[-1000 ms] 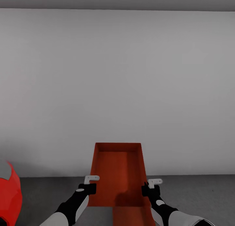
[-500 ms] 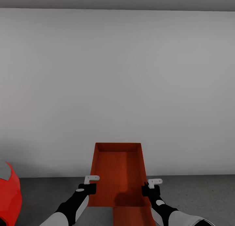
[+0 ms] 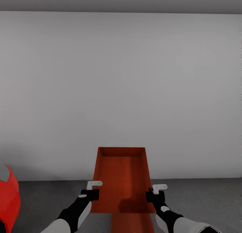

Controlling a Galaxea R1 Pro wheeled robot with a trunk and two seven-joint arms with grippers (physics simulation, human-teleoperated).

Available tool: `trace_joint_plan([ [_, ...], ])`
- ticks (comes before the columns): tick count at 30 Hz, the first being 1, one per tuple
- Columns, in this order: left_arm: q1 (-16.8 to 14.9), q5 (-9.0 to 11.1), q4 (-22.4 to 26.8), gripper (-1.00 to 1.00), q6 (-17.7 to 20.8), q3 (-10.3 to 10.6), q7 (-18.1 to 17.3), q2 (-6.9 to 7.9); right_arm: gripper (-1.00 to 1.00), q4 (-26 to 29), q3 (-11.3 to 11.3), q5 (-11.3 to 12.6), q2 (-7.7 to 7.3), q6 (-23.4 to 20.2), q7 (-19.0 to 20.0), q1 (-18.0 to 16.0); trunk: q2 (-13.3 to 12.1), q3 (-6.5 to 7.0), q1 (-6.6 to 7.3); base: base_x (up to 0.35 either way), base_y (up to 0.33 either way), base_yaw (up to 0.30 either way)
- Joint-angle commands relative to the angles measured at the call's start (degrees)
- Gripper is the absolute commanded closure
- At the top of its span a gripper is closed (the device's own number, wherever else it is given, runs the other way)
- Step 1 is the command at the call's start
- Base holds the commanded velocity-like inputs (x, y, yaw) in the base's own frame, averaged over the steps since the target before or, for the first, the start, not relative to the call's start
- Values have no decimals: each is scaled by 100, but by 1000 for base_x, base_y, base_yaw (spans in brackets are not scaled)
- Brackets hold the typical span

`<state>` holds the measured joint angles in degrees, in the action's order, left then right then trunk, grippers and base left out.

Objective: Move the two storage containers from the living room to the garage. In the garage, place one container on the floor and stack the other container on top of it (either order is fine).

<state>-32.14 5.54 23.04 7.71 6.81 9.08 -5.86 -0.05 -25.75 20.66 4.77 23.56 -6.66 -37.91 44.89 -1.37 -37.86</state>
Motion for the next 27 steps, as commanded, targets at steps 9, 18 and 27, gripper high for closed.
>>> trace_joint_plan([
  [9,-3,43,25,100,29,49,76,-3,100,-12,146,92,7,17,-19,-6,9,-10,0,-141,-231,0],
  [18,-3,43,25,100,29,49,76,5,100,-12,146,96,7,18,-19,-6,9,-10,0,-37,-199,0],
  [27,-3,43,25,100,29,49,76,5,100,-12,149,96,7,26,-19,-6,9,-10,0,0,-257,0],
])
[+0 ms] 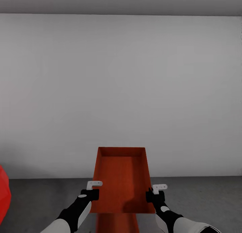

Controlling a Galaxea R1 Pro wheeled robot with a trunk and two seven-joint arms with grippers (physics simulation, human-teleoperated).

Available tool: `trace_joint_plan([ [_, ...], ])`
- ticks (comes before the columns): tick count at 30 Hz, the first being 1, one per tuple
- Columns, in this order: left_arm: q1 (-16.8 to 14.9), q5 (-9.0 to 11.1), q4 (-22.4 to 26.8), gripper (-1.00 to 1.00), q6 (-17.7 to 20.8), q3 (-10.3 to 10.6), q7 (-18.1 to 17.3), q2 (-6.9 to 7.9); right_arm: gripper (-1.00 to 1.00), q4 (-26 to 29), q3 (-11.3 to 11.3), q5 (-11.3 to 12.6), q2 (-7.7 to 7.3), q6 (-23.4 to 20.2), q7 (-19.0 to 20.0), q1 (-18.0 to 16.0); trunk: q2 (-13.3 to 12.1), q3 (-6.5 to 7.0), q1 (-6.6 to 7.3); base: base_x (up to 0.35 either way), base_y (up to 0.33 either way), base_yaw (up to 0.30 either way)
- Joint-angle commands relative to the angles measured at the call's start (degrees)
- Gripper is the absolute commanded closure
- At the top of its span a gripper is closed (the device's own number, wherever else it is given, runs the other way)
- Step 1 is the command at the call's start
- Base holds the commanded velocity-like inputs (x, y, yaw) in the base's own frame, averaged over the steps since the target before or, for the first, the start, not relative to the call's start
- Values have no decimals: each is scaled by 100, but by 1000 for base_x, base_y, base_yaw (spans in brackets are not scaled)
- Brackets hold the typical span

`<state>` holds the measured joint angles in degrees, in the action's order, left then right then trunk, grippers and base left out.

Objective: Move the two storage containers from the living room to the garage. In the garage, place one container on the floor and stack the other container on top of it (either order is fine).

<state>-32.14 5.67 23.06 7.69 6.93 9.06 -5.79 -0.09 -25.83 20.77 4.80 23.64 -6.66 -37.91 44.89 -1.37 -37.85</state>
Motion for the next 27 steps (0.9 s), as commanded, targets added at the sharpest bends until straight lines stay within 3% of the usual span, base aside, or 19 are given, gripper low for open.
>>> trace_joint_plan([
  [1,-3,31,23,100,31,37,78,-1,100,-9,157,85,3,18,-19,-6,9,-10,-2,0,-141,5],
  [13,-3,31,23,100,31,37,78,-1,100,-9,152,76,3,18,-19,-6,9,-10,-2,0,-19,208],
  [27,-3,31,23,100,32,37,78,-5,100,-9,157,85,2,18,-19,-6,9,-10,-2,0,0,18],
])
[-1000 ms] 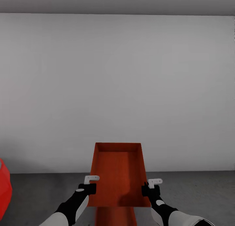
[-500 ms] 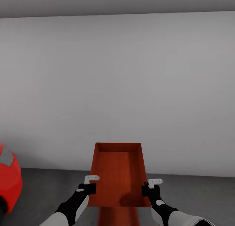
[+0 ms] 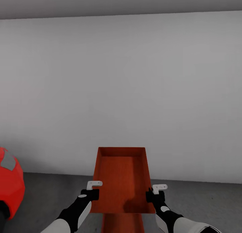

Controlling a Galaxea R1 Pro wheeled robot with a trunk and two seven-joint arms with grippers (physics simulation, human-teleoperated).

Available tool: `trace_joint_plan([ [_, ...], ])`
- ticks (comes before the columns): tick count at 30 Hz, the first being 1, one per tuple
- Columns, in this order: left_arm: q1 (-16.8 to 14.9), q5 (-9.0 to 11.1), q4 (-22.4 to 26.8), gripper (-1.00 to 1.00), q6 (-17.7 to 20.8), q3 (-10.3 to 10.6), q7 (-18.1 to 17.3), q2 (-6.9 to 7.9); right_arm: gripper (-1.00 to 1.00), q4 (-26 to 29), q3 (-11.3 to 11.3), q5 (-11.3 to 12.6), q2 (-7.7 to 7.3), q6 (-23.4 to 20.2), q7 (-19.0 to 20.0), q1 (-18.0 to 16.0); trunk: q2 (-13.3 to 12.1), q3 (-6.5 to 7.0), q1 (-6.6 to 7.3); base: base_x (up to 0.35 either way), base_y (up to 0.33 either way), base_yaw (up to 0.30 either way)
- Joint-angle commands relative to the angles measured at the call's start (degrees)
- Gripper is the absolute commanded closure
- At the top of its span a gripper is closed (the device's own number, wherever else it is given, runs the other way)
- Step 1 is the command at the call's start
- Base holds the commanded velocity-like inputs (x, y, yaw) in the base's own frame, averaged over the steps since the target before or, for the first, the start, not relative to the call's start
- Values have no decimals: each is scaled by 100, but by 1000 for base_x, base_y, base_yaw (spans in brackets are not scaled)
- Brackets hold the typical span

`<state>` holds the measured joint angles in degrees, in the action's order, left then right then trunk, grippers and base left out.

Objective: Move the two storage containers from the living room to the garage. In the garage, place one container on the floor and stack the other container on top of it (either order is fine).

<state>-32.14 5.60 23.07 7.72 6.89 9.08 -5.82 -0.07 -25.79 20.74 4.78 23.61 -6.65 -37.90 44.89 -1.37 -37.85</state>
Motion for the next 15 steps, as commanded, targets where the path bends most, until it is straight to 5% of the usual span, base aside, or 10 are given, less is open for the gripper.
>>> trace_joint_plan([
  [1,-3,37,22,100,32,41,76,-3,100,-11,153,88,4,20,-21,-7,9,-10,-2,24,0,0],
  [15,-3,37,22,100,28,41,76,-7,100,-11,149,87,2,7,-21,-7,9,-10,-2,254,0,0],
])
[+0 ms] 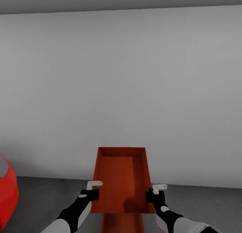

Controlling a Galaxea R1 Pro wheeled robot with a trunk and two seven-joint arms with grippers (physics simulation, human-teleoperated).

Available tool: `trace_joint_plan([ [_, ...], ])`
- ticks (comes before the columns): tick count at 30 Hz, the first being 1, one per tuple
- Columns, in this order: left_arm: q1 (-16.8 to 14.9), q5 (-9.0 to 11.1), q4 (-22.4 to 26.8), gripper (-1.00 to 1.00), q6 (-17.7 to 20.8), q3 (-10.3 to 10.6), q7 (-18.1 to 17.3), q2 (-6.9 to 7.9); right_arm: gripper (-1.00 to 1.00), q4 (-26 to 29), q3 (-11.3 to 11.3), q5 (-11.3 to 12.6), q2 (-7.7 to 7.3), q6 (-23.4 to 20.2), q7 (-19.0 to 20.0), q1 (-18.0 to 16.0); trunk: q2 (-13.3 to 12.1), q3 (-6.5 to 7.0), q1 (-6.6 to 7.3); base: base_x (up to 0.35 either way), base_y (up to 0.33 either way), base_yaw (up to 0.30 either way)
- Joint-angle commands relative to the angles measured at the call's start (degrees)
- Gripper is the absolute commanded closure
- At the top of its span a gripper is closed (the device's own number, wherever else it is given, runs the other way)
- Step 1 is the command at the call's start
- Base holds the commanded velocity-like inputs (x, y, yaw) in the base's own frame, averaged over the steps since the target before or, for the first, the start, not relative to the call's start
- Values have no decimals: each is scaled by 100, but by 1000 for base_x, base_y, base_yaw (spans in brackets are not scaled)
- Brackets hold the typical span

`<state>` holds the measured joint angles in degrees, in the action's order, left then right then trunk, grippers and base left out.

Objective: Move the two storage containers from the living room to the garage. In the garage, place one container on the floor and stack the other container on top of it (either order is fine).

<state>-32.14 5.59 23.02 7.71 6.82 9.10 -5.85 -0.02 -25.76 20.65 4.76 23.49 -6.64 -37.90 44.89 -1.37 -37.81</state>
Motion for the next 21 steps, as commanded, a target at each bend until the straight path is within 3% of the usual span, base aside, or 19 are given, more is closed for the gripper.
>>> trace_joint_plan([
  [1,-3,39,27,100,29,48,75,-4,100,-15,146,93,5,21,-21,-7,8,-10,-5,316,0,0],
  [8,-3,39,27,100,29,48,75,-1,100,-15,145,93,7,24,-21,-7,8,-10,-5,276,0,0],
  [21,-3,39,27,100,29,48,75,-4,100,-16,150,97,14,17,-29,-7,8,-59,-5,20,0,0],
])
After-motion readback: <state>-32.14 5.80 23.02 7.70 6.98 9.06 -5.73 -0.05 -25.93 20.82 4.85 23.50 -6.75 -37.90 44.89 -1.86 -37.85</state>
